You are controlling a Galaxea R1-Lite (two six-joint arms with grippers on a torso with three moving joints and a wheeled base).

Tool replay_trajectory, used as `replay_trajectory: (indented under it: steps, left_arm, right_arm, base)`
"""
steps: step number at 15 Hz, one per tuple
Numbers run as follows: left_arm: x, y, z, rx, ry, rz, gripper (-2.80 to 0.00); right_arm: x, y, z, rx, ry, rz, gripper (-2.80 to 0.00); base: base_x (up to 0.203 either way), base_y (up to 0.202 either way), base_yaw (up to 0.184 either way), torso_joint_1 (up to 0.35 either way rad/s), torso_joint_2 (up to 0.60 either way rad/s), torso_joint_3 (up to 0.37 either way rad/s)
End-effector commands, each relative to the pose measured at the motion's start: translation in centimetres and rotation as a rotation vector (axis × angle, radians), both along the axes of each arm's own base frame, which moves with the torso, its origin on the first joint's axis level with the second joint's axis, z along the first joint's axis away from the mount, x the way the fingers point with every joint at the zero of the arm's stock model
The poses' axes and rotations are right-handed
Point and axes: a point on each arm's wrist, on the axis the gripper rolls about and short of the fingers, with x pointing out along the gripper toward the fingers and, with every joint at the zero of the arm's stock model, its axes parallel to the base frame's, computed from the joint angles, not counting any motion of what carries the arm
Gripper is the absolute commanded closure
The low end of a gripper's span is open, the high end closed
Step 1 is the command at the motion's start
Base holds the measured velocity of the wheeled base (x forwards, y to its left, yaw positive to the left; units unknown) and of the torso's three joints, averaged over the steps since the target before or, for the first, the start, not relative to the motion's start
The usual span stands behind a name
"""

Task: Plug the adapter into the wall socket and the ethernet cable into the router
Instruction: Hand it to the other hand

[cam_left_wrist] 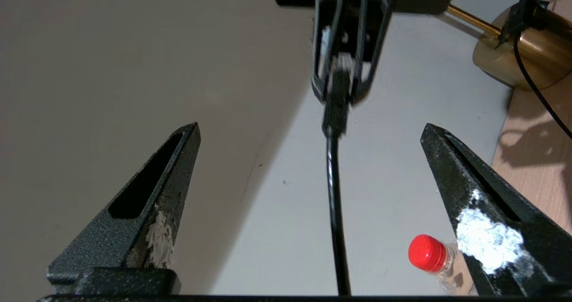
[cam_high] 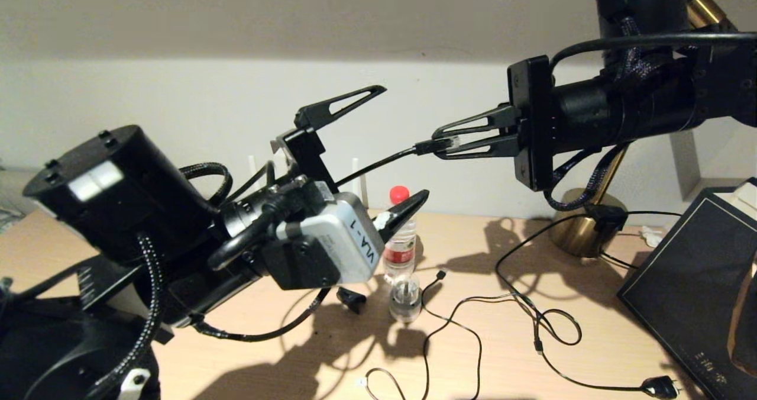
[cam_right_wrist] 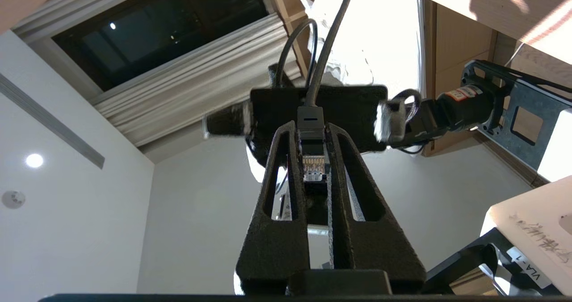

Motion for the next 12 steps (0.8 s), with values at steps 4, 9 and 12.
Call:
replay_trajectory:
  steps: [4, 9, 12]
  left_arm:
    - [1.1, -1.2, 0.4, -0.034, -0.044, -0.008, -2.8]
    - [1.9, -2.0, -0.4, -0.021, -0.043, -0.033, -2.8]
    - [2.0, -1.8, -0.6, -0.012, -0.042, -0.04, -2.8]
  right_arm:
    - [0.4, 0.2, 0.1, 0.006, 0.004, 0.006, 0.0]
    - [0.9, -0.7, 0.0, 0.004, 0.007, -0.022, 0.0]
    - [0.7, -0.7, 0.2, 0.006, 0.003, -0.02, 0.0]
  base:
    - [0.0, 0.0, 0.0, 0.0, 0.0, 0.0]
    - [0.0, 0.0, 0.0, 0.0, 0.0, 0.0]
    - [0.0, 0.0, 0.0, 0.0, 0.0, 0.0]
